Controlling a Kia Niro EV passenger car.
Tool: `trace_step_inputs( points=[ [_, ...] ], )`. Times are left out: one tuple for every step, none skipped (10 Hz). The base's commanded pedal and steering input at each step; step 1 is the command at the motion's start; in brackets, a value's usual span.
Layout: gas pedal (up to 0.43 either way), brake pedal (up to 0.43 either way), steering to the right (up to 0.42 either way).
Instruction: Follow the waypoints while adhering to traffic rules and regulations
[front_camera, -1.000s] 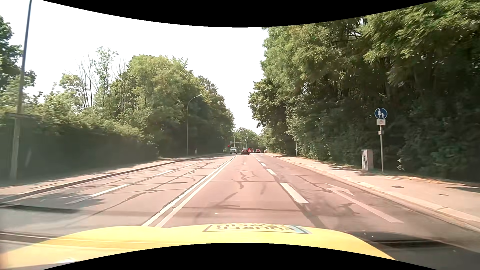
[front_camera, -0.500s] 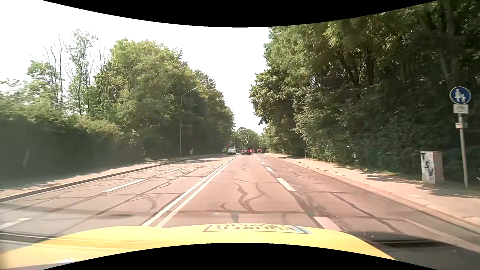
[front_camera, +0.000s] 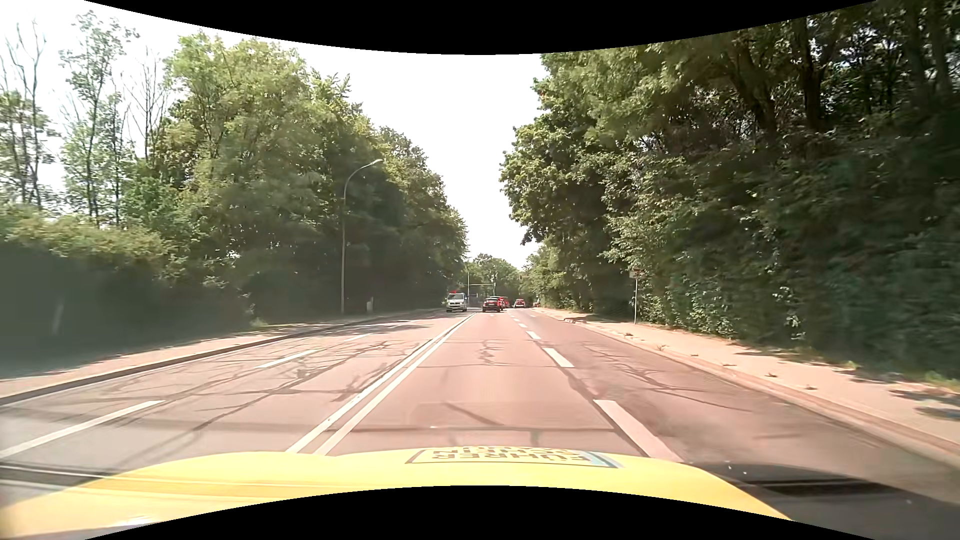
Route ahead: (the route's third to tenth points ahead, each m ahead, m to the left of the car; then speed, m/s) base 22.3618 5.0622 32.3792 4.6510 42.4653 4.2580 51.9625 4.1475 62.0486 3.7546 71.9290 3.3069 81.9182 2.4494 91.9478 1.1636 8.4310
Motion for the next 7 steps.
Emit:
trace_step_inputs(
  points=[
    [0.0, 0.0, 0.0],
    [0.0, 0.0, 0.0],
    [0.0, 0.0, 0.0],
    [0.0, 0.0, 0.0],
    [0.0, 0.0, 0.0],
    [0.0, 0.0, -0.001],
    [0.0, 0.0, -0.001]
  ],
)
